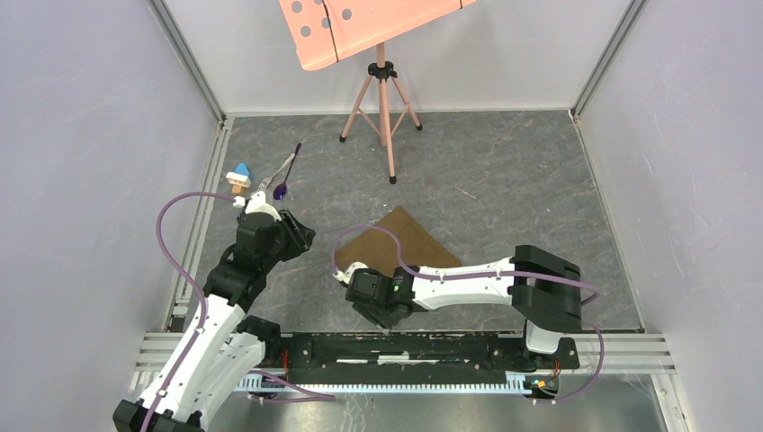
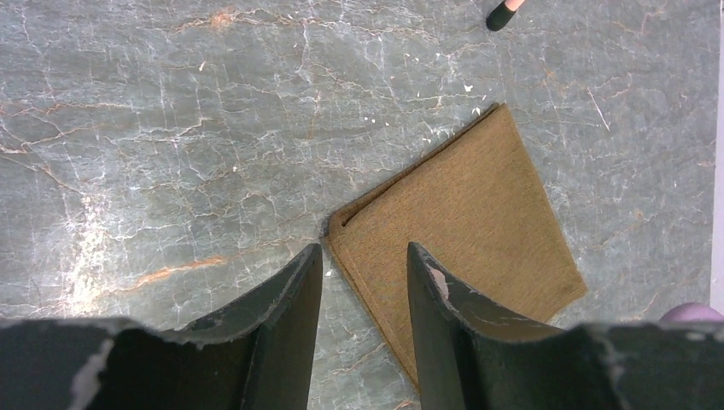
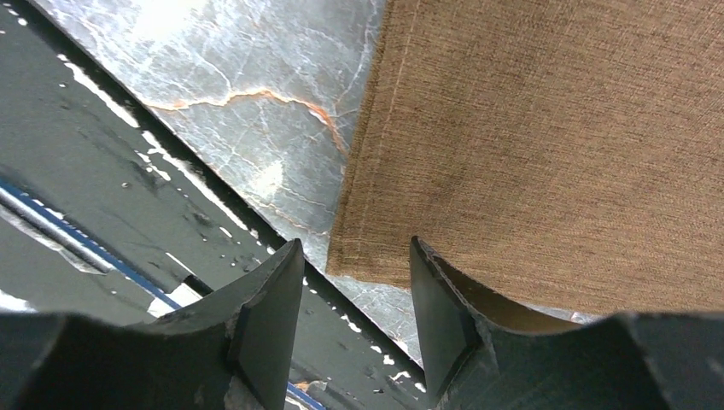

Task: Fold the napkin into a case and place the utensils inside
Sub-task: Pick up the lower triangle-folded napkin from the center of the board.

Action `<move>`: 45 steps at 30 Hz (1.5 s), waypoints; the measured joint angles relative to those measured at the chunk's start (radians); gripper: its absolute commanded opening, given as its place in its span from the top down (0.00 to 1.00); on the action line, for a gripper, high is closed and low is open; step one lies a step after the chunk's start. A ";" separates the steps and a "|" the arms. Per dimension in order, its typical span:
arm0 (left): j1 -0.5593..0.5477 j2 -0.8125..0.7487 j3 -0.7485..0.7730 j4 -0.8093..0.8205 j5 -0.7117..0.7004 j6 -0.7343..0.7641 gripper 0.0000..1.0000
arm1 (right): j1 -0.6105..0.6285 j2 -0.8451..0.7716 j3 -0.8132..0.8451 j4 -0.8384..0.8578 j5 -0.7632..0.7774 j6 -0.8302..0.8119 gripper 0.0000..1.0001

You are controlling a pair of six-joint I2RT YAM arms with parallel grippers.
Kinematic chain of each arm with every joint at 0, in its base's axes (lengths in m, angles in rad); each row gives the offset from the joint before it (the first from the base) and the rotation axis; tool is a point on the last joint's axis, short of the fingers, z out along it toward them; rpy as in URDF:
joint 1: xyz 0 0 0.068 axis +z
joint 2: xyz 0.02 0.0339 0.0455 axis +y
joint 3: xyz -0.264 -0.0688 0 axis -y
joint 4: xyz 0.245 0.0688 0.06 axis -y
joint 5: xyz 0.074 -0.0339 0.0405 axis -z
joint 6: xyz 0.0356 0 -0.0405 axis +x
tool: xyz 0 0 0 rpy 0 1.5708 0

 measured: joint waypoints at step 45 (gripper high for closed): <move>0.000 0.299 -0.341 0.393 0.377 -0.505 0.24 | -0.336 -0.381 -0.589 0.675 -0.399 0.040 1.00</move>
